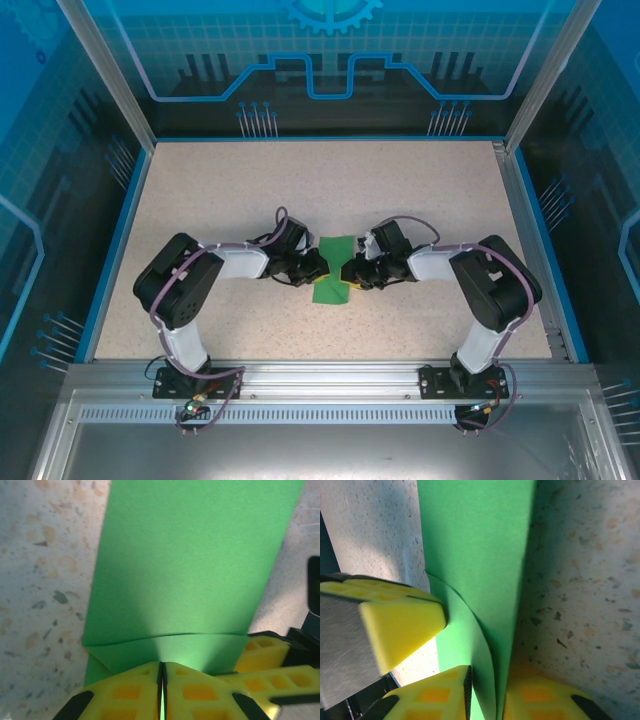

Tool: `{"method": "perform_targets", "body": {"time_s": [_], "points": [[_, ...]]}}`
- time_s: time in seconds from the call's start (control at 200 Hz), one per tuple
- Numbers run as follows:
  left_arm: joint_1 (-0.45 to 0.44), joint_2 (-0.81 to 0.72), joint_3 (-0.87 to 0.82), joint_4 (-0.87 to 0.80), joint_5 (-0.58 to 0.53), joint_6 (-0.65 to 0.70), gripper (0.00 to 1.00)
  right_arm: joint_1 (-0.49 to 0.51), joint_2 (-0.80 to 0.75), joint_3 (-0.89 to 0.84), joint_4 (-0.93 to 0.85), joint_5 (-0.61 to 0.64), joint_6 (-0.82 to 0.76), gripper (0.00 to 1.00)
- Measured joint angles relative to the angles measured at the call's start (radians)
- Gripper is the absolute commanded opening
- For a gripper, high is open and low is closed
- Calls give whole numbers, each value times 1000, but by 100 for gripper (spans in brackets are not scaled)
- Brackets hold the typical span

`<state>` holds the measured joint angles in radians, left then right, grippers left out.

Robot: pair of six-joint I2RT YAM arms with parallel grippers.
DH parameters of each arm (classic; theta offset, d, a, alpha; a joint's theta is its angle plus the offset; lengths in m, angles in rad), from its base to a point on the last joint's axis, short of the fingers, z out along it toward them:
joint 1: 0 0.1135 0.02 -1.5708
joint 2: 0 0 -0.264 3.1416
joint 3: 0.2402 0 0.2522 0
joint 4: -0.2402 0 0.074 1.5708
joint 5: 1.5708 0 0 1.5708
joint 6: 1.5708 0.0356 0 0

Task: Fold a paper plane with a square sheet of paper (pick it up from the middle)
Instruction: Turn over the paper at the center of the table.

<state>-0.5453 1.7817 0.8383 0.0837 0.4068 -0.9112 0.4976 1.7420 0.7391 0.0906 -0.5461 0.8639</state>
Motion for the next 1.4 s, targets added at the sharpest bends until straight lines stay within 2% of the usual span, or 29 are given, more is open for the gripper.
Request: {"method": "perform_targets", "body": {"time_s": [0.2,0.32,0.45,0.585,0.675,0.805,0.945,1.06,1.235,1.3,1.35,1.4], "points": [[0,-166,-63,-27,-96,0,19,0,-29,11,-45,5,-28,6],[1,-292,-90,-70,-188,2,24,0,-121,53,-172,57,-84,5],[10,-429,-124,-130,-304,6,35,2,-243,160,-378,188,-172,7],[32,-548,-157,-195,-418,16,50,26,-334,310,-642,418,-266,8],[55,-608,-185,-228,-478,18,52,81,-342,424,-835,623,-301,8],[86,-635,-206,-273,-528,18,55,199,-271,606,-1140,941,-275,8],[105,-656,-238,-291,-560,2,56,284,-134,701,-1342,1123,-219,11],[118,-710,-269,-318,-585,-9,63,335,1,725,-1385,1136,-195,11],[147,-784,-280,-365,-615,-14,63,392,226,822,-1373,1071,-167,13],[155,-795,-280,-379,-621,-13,64,412,306,885,-1361,1036,-160,21],[159,-798,-280,-386,-620,-9,64,428,355,929,-1340,1002,-165,22],[163,-800,-280,-394,-620,-5,65,441,381,954,-1304,952,-164,28]]}}
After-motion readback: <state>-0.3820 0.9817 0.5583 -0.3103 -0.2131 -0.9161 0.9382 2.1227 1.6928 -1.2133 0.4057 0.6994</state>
